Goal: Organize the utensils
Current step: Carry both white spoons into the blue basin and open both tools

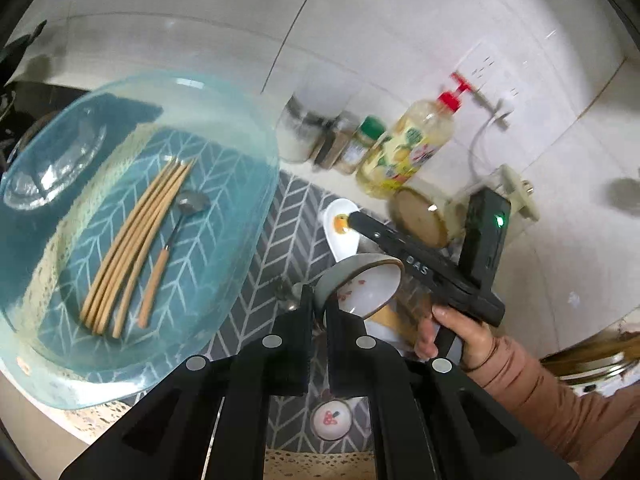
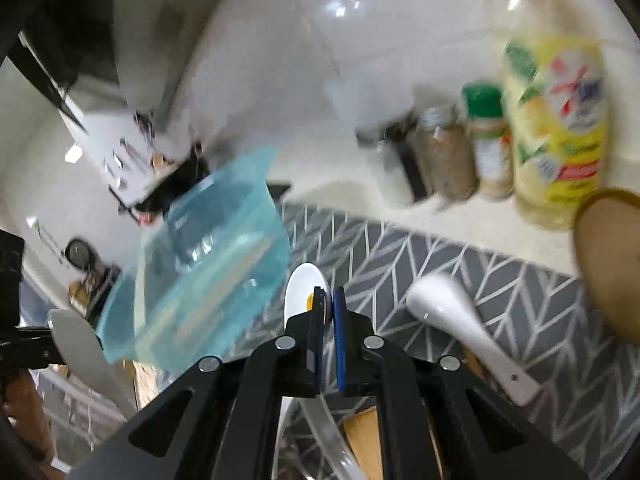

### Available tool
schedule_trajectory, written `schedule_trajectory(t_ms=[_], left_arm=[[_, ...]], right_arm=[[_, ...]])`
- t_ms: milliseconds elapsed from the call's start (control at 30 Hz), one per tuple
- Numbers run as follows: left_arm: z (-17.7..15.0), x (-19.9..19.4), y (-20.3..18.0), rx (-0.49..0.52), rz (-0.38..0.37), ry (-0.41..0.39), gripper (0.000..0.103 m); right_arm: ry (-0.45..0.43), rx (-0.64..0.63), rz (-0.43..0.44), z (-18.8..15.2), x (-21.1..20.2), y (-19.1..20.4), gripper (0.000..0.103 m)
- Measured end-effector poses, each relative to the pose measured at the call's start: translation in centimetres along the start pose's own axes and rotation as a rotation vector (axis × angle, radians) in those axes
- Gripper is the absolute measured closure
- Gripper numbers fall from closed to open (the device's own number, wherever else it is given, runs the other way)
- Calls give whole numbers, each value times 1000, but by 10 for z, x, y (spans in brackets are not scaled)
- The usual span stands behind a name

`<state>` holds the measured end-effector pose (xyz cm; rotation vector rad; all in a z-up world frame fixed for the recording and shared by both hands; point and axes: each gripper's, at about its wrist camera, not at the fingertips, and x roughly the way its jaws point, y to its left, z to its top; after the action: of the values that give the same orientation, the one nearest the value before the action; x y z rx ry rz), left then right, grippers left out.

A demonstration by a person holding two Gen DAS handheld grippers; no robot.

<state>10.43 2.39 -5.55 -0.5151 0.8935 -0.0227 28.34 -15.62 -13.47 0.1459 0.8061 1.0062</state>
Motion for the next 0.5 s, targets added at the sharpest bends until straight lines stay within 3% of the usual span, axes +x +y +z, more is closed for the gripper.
schedule_trajectory(t_ms=[267,400,500], left_arm=[[44,-63,11,23,-98,-94,97],[79,-102,37,89,-91,-120,97],[100,-121,65,162,-69,-92,97]], right_arm=[[-145,-45,-58,49,-44,51,98],[-209,-45,-49,74,-49,96,98],[-226,-13,-62,78,-30,127,98]])
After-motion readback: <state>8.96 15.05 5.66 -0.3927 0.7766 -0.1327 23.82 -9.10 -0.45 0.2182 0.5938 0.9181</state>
